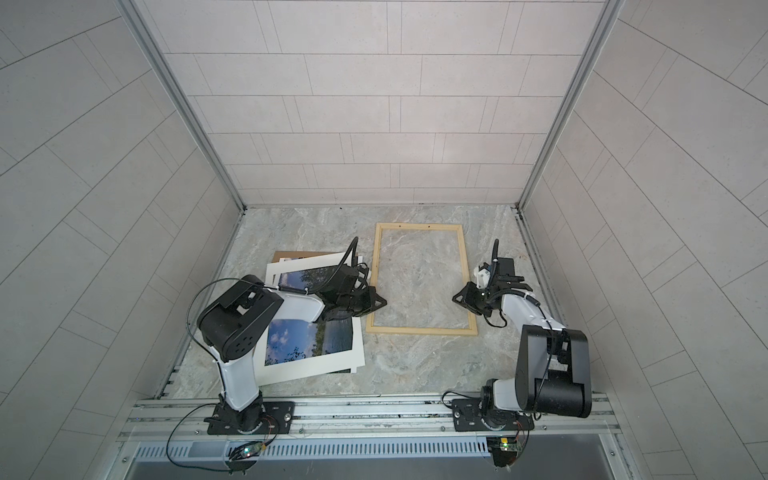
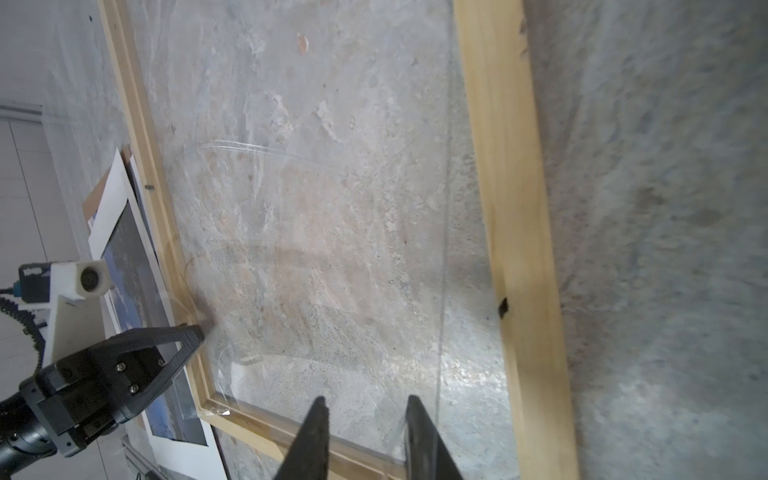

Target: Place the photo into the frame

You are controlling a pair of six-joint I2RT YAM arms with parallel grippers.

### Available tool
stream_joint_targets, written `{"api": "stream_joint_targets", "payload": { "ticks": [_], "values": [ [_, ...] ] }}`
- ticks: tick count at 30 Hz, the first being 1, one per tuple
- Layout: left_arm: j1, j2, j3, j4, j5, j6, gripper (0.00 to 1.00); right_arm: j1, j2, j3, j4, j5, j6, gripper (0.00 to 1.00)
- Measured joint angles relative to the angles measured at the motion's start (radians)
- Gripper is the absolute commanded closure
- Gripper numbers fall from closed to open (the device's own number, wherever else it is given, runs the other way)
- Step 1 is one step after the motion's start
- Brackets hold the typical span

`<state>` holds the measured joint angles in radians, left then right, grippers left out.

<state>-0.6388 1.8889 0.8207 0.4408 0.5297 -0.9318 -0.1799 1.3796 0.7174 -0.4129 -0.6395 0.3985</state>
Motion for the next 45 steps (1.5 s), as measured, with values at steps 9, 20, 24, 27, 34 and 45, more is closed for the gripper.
{"api": "stream_joint_targets", "payload": {
  "ticks": [9, 20, 24, 27, 34, 45],
  "values": [
    [0.004, -0.018, -0.006, -0.003, -0.005, 0.001, 1.0, -0.017, -0.136, -0.029, 0.015, 0.161, 0.029, 0.28],
    [0.021, -0.018, -0.008, -0.006, 0.006, 0.007, 1.0, -0.018, 0.041, -0.06, 0.118, 0.192, 0.043, 0.26],
    [0.033, -0.018, -0.008, -0.018, 0.018, 0.018, 1.0, -0.019, 0.067, -0.051, 0.164, 0.159, 0.048, 0.26],
    [0.037, -0.018, -0.008, -0.028, 0.023, 0.025, 1.0, -0.019, 0.066, -0.055, 0.176, 0.149, 0.052, 0.26],
    [0.038, -0.018, -0.008, -0.03, 0.03, 0.033, 1.0, -0.019, 0.062, -0.058, 0.172, 0.127, 0.052, 0.27],
    [0.051, -0.017, -0.002, -0.024, 0.079, 0.02, 1.0, -0.023, 0.06, -0.071, 0.187, 0.095, 0.055, 0.27]
  ]
}}
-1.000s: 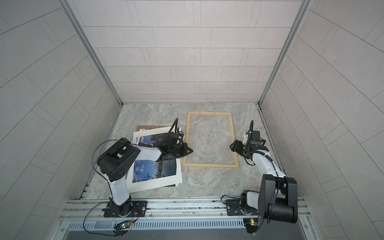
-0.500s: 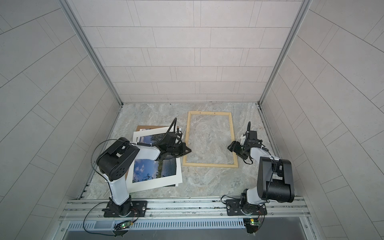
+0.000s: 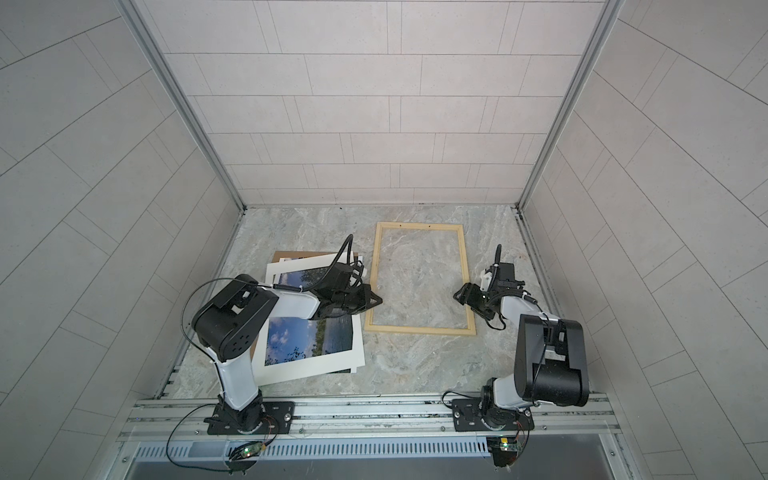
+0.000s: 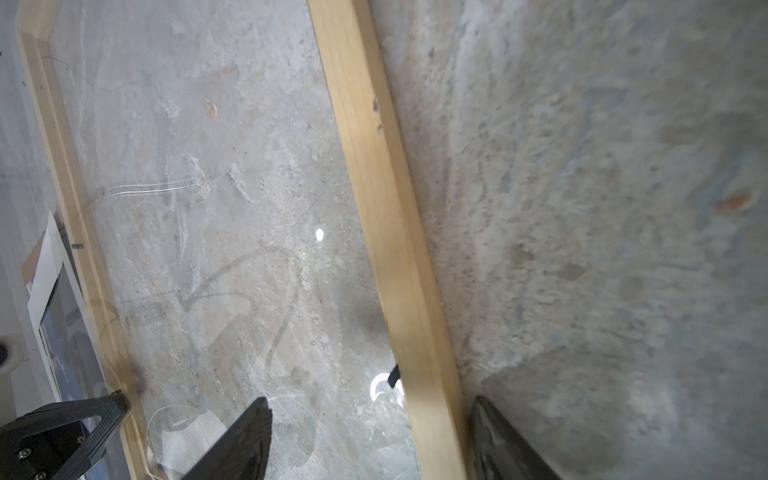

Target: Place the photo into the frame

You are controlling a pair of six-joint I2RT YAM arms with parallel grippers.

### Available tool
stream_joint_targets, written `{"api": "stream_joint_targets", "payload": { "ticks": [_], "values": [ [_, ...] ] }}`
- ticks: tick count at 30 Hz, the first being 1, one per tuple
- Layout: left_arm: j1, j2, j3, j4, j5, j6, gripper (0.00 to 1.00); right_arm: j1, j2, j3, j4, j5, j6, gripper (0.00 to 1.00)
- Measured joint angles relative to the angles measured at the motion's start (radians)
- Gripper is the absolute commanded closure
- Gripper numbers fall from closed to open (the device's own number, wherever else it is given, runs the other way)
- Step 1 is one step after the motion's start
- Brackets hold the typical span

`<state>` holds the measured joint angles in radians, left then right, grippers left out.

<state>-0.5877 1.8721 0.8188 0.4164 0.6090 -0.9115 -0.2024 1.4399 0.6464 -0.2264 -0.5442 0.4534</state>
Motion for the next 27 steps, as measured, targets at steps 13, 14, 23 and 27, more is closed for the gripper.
{"api": "stream_joint_targets", "payload": {
  "ticks": [13, 14, 23, 27],
  "values": [
    [0.062, 0.019, -0.024, 0.12, 0.101, -0.121, 1.0, -0.001, 0.002, -0.019, 0.019, -0.066, 0.011, 0.3],
    [0.063, 0.019, -0.028, 0.12, 0.101, -0.12, 1.0, -0.001, 0.002, -0.021, 0.023, -0.068, 0.01, 0.3],
    [0.066, 0.001, -0.084, 0.09, 0.1, -0.081, 1.0, 0.001, -0.021, -0.055, 0.044, -0.092, -0.016, 0.3],
    [0.066, -0.019, -0.099, 0.083, 0.101, -0.073, 1.0, 0.005, -0.055, -0.071, 0.004, -0.093, -0.027, 0.31]
  ]
}}
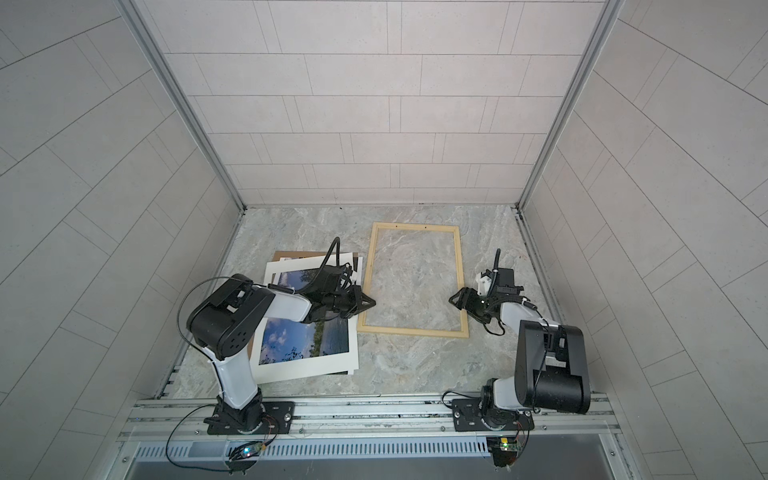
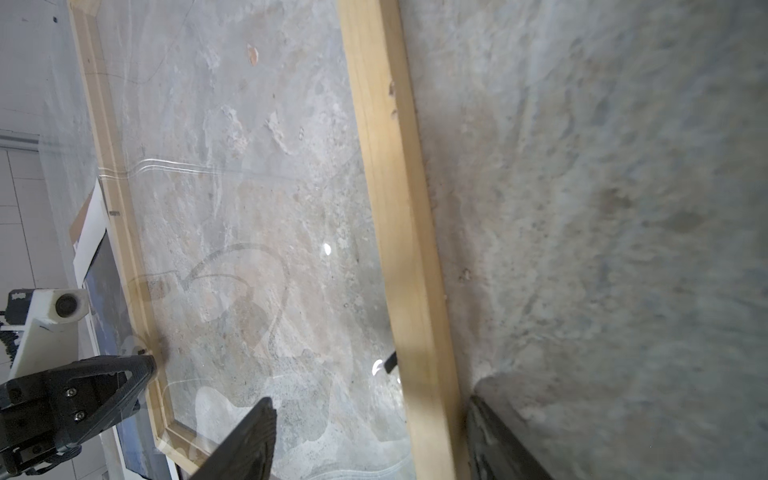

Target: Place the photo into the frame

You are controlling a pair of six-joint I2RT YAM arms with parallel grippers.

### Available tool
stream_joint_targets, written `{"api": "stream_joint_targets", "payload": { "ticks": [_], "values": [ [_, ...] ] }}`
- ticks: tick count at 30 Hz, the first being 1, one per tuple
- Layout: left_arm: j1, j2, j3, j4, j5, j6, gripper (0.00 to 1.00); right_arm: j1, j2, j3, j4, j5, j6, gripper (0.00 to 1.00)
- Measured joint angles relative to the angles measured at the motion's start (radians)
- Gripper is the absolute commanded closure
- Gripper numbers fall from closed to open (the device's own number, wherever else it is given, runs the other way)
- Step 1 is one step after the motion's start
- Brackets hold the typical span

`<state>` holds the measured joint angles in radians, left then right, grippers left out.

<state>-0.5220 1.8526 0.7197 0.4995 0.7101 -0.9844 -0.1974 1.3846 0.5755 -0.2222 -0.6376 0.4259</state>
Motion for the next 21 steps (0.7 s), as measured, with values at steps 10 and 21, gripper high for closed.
{"api": "stream_joint_targets", "payload": {
  "ticks": [10, 21],
  "values": [
    [-0.004, -0.123, -0.094, -0.058, -0.009, 0.001, 1.0, 0.003, -0.151, -0.019, -0.164, 0.031, -0.026, 0.29],
    [-0.011, -0.341, 0.01, -0.223, -0.037, -0.037, 1.0, 0.003, -0.224, 0.017, -0.229, -0.075, -0.009, 0.23]
  ]
}}
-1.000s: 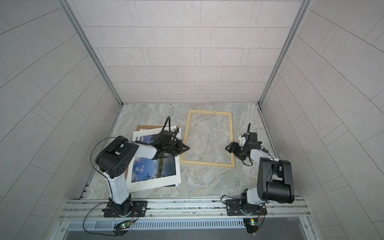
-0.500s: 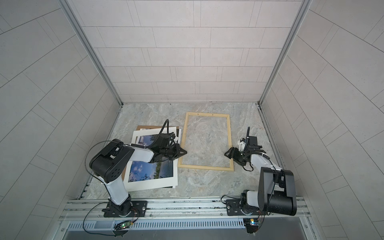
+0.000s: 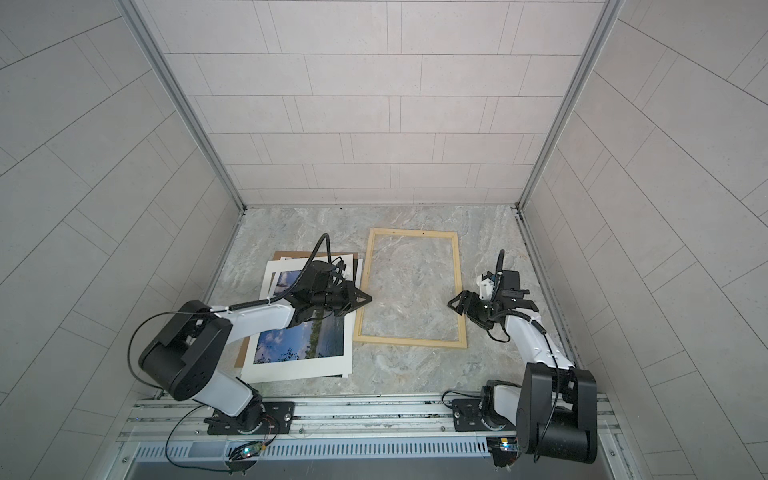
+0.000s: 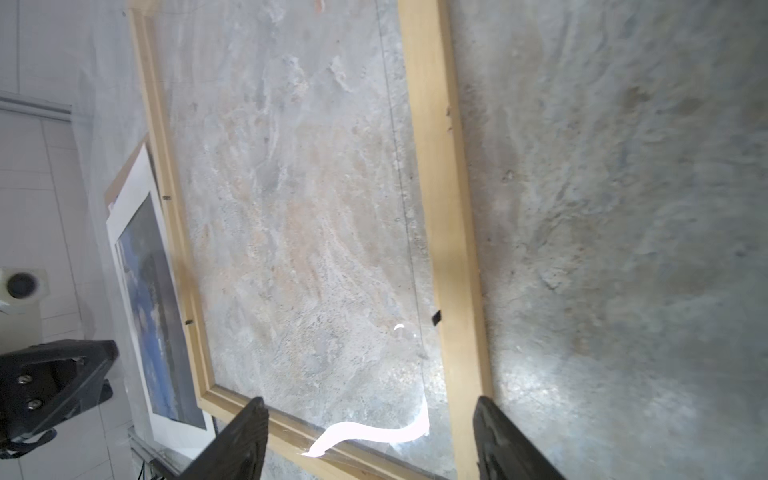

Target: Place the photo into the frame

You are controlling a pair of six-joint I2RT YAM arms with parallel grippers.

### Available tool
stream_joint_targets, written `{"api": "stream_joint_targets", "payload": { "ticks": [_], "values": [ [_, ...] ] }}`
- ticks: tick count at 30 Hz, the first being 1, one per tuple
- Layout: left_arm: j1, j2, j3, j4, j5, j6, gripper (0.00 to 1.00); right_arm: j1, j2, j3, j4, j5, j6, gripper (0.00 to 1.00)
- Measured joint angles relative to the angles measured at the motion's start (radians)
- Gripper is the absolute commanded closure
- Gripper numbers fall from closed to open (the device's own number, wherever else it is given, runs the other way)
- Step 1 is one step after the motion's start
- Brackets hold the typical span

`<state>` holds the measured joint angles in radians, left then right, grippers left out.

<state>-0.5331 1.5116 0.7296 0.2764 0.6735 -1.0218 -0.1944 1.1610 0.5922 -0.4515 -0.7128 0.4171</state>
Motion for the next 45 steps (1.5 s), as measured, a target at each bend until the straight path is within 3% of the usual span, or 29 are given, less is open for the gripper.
{"api": "stream_joint_targets", "payload": {
  "ticks": [8, 12, 19, 31, 38, 45],
  "values": [
    [0.002, -0.191, 0.039, -0.105, -0.068, -0.008, 1.0, 0.004, -0.102, -0.086, -0.024, -0.145, 0.045, 0.2],
    [0.006, -0.249, -0.004, -0.116, -0.093, -0.019, 1.0, 0.012, -0.159, -0.176, 0.033, -0.208, 0.129, 0.18],
    [0.014, -0.258, -0.091, -0.107, -0.111, -0.084, 1.0, 0.085, -0.187, -0.254, 0.181, -0.26, 0.272, 0.16],
    [0.062, -0.308, -0.113, -0.071, -0.087, -0.175, 1.0, 0.122, -0.106, -0.312, 0.364, -0.288, 0.382, 0.15],
    [0.063, -0.31, -0.117, -0.074, -0.073, -0.175, 1.0, 0.195, 0.06, -0.333, 0.69, -0.346, 0.614, 0.18],
    [0.067, -0.339, -0.118, -0.137, -0.074, -0.147, 1.0, 0.201, 0.056, -0.334, 0.799, -0.36, 0.685, 0.37]
  ]
}}
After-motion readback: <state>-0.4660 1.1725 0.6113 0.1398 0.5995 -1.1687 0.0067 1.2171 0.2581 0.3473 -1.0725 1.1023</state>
